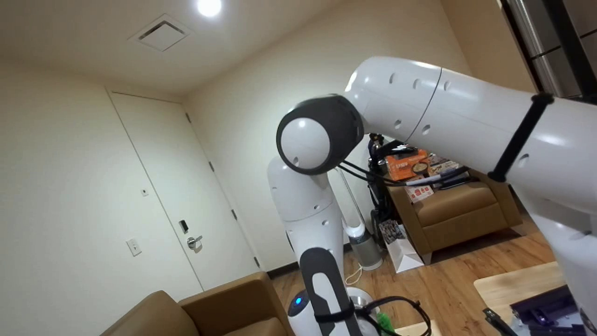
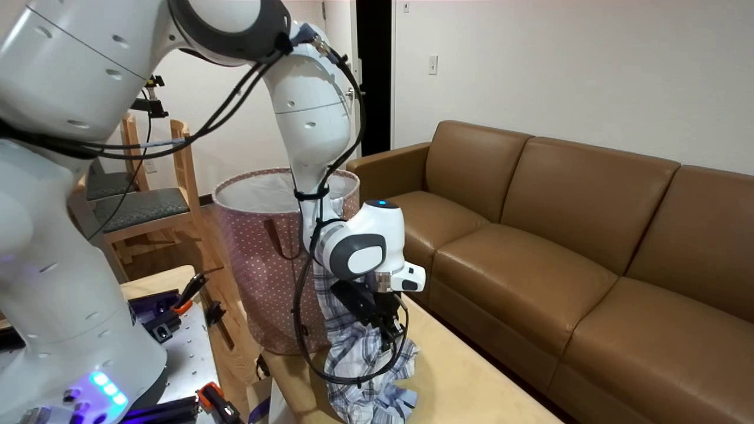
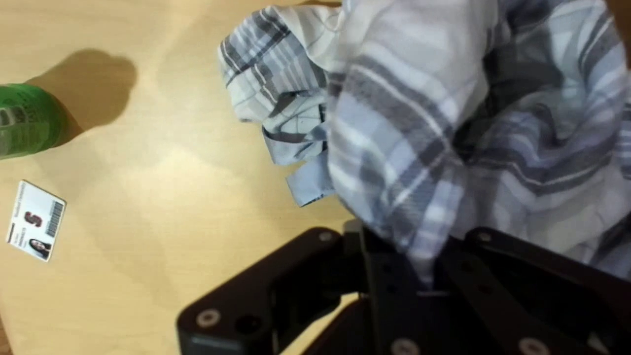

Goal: Remove three things from the carrier bag and put them on the table

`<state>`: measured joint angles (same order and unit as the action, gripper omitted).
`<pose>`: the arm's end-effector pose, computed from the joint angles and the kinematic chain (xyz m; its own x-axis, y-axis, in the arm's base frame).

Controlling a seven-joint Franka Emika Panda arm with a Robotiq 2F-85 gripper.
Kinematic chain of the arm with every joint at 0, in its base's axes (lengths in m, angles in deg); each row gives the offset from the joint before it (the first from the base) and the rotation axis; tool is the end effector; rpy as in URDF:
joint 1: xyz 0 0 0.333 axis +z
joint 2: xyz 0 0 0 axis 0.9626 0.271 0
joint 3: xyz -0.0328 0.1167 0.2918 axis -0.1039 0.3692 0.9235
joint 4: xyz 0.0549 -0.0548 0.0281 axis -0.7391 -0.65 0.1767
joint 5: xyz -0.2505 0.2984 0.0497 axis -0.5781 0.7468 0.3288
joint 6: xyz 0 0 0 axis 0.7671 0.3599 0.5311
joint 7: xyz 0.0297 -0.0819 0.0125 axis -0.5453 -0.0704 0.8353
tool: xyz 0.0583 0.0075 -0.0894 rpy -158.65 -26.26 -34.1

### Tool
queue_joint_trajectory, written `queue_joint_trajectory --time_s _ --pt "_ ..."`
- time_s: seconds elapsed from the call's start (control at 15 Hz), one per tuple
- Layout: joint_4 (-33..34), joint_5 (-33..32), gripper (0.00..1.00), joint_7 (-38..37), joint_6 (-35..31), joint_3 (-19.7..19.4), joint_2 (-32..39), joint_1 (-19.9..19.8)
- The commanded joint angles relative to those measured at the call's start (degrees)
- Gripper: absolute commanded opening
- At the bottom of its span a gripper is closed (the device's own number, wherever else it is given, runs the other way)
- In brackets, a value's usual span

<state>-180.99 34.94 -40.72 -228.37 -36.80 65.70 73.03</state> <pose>0.4745 -0.0900 0.0263 0.9980 -0.0112 -0.0617 -0.0030 -0.9913 0.1315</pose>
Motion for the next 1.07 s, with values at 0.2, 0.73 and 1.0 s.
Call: queue_joint_trajectory --time_s 0.2,0.73,1.0 --pt "8.8 3.5 0.01 1.2 -2.2 1.6 10.0 -0.9" --pt "10.6 3.5 0.34 5.7 -0.5 8.2 10.6 -8.1" --pt "6.6 3.9 0.59 6.3 -1.7 9.9 6.9 -11.0"
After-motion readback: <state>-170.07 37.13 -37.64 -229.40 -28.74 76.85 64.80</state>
